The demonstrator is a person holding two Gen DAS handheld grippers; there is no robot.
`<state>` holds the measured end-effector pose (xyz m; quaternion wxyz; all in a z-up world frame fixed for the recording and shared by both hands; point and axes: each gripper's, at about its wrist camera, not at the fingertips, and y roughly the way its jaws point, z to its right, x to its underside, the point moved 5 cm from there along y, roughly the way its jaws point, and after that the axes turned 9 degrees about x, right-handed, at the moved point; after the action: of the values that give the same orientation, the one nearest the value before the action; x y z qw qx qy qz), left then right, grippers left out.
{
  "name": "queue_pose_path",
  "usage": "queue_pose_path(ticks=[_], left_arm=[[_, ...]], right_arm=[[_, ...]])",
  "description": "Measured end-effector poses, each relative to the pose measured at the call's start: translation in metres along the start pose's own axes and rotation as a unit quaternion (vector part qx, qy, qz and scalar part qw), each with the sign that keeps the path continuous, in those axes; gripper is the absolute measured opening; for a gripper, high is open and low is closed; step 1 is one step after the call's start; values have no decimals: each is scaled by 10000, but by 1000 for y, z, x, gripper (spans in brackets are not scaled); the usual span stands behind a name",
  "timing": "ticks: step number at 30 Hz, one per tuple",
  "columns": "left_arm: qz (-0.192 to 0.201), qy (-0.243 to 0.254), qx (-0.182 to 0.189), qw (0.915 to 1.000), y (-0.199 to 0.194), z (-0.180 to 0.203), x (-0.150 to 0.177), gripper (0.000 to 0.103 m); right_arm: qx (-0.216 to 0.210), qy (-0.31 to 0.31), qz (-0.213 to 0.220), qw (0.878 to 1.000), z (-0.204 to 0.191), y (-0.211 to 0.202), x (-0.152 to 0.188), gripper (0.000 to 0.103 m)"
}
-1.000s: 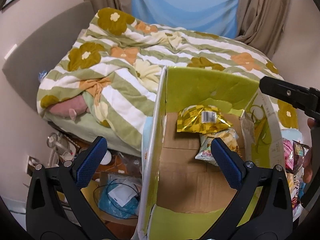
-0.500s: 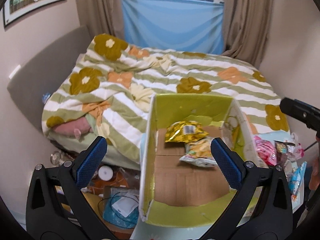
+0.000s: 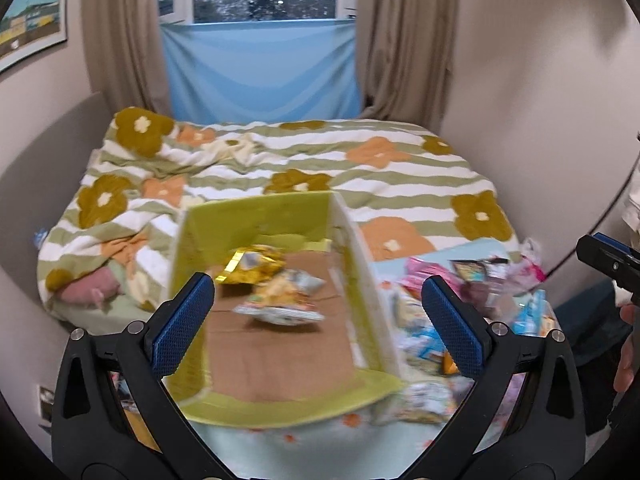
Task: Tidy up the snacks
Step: 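Grasp the purple bag with left gripper while right grasps Oishi shrimp flakes bag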
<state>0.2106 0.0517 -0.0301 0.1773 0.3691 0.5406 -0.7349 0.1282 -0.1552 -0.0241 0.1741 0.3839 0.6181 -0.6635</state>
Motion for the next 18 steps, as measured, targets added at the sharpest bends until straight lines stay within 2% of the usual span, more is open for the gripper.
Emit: queue_pose_path(ticks=[4, 10, 18], left_arm=[[-64, 12, 36, 10000, 7, 47, 15, 103], [-285, -104, 50, 9995, 19, 113, 49, 103], [-557, -332, 8, 9979, 36, 175, 108, 103]], right_arm=[[4, 119, -6, 9999, 51, -11, 11, 103], [-168, 30, -309, 9994, 110, -9, 31, 103], [-670, -479, -538, 9951, 144, 13, 57, 103]])
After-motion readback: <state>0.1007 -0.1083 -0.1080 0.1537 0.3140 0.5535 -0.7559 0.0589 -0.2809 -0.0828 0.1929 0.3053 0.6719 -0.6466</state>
